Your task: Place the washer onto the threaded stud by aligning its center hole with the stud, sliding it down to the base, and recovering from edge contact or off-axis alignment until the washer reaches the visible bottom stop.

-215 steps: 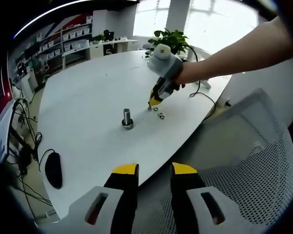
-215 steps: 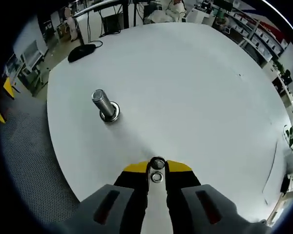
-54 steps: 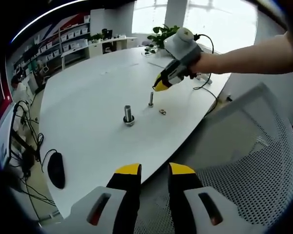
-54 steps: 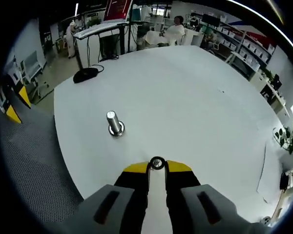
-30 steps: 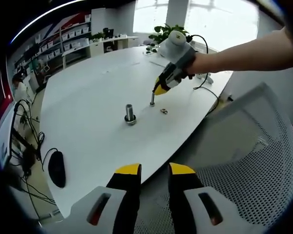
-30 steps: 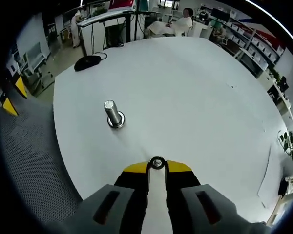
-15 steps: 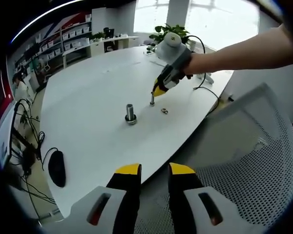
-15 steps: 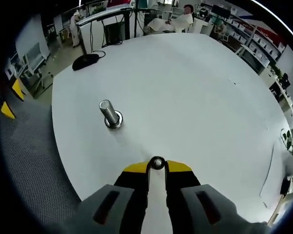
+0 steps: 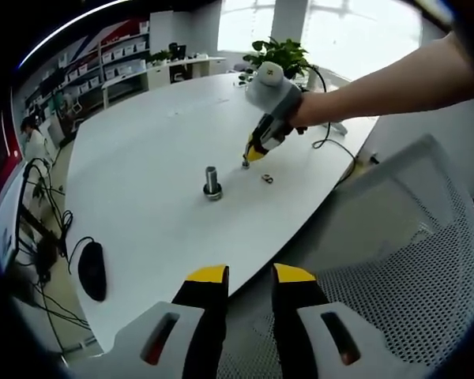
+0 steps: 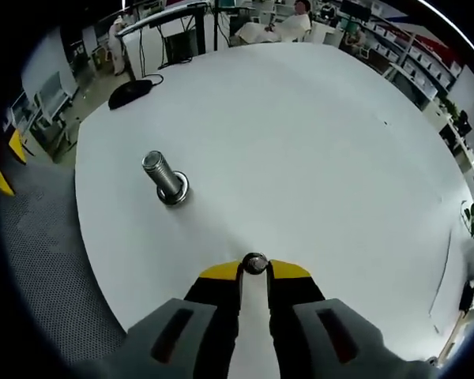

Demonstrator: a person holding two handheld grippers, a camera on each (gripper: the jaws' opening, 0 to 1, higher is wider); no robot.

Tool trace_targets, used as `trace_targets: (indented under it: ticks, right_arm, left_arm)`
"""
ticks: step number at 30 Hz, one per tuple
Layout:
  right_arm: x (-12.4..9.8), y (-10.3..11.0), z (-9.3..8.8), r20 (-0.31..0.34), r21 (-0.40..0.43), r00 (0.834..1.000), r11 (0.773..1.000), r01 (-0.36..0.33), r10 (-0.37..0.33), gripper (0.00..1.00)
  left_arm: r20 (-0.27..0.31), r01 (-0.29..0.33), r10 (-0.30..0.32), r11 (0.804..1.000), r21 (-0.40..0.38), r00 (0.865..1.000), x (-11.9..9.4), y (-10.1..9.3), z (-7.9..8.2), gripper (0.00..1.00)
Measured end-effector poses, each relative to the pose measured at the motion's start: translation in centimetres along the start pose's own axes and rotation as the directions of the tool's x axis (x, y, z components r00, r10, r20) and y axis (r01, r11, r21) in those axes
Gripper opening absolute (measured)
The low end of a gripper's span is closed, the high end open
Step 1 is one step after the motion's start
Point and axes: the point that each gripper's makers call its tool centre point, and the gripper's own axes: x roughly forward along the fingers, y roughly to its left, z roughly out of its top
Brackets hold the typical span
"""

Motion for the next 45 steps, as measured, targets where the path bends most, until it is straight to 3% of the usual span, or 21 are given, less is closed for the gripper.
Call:
trace_targets:
  ticks: [3,15,30,35,40,45]
  right_arm:
    - [0.6,-0.1,-0.4,-0.03,0.003,1.0,1.0,0.006,-0.006,0.15]
    - [1.4,0.3,-1.0,-0.044,0.051,0.999,0.999,0.0,0.002,0.16]
    - [-0.5,-0.9,-1.9,-0.023,0.112,1.0,0.994,0.018,-0.015,0.18]
    - [-0.9,0.5,-2.6,0.006,0.152,1.0,0.988,-0.012,0.011,0.18]
    - [-0.9,2.5,-4.0,0.013,0.133,1.0,0.991,-0.026,0.025,0.18]
    - [-0.8,2.5,-4.5,0.007,0.126,1.0,0.992,-0.016,0.015,0.18]
  left_arm:
    - [-0.001,0.0,0.0,1.0,-0.002,1.0,0.0,0.0,0.0,0.19]
    - [-0.011,0.003,-0.003,1.0,-0.002,1.0,0.1,0.0,-0.2,0.18]
    - [-0.012,0.007,-0.007,1.0,0.008,1.0,0.1,-0.1,-0.2,0.18]
    - [-0.009,0.007,-0.007,1.0,0.011,1.0,0.1,-0.1,-0.1,0.17]
    - [-0.016,0.01,-0.01,1.0,0.017,1.0,0.2,-0.2,-0.2,0.17]
    - [-0.018,0.012,-0.012,1.0,0.019,1.0,0.2,-0.3,-0.2,0.17]
